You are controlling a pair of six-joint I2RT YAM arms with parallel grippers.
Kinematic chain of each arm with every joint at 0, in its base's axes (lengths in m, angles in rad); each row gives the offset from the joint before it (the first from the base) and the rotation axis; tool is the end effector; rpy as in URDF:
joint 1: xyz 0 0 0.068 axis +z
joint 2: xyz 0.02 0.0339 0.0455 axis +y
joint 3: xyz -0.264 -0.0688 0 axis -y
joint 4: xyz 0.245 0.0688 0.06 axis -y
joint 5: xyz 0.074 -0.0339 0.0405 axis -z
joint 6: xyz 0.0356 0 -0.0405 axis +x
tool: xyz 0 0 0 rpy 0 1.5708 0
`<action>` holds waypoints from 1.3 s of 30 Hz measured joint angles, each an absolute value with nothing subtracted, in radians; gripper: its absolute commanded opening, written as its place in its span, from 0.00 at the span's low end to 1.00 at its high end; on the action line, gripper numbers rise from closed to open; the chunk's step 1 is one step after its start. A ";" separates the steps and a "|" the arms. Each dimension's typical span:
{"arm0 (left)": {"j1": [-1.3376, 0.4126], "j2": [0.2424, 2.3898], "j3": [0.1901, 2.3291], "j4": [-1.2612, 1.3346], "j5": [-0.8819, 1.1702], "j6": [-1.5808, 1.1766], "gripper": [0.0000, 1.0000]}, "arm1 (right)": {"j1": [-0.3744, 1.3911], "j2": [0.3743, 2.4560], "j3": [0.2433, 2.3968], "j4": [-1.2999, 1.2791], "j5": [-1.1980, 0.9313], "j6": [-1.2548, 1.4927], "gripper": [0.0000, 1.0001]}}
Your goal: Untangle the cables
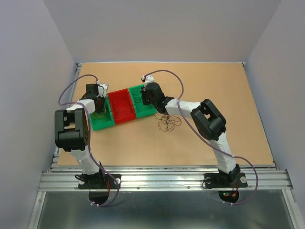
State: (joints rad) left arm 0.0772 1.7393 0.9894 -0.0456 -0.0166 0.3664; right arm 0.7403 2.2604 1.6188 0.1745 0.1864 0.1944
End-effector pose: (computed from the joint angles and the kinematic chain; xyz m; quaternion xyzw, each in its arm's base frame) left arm 0.3600 0.0284 0.1724 0.1303 0.9166 0.0907 0.3670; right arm 0.3865 0.3442 0.1695 -0.1816 0.8296 0.1644 0.5017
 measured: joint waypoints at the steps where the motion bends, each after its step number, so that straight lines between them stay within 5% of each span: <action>1: 0.074 1.750 0.998 -0.043 -0.015 0.361 0.00 | 0.739 2.242 1.582 0.201 0.181 0.199 0.01; 6: 0.061 1.799 1.049 -0.032 -0.016 0.352 0.00 | 0.739 2.181 1.457 0.315 0.155 0.202 0.05; 13: 0.053 1.785 1.037 -0.007 0.009 0.347 0.36 | 0.739 2.136 1.369 0.385 0.131 0.203 0.19; 17: 0.047 1.676 0.976 0.002 0.019 0.350 0.44 | 0.740 2.133 1.364 0.396 0.123 0.203 0.34; 27: 0.049 1.471 0.950 0.010 -0.031 0.357 0.55 | 0.736 2.061 1.303 0.354 0.143 0.202 0.49; 39: -0.033 1.354 0.925 -0.093 -0.023 0.364 0.55 | 0.732 1.935 1.226 0.369 0.128 0.210 0.50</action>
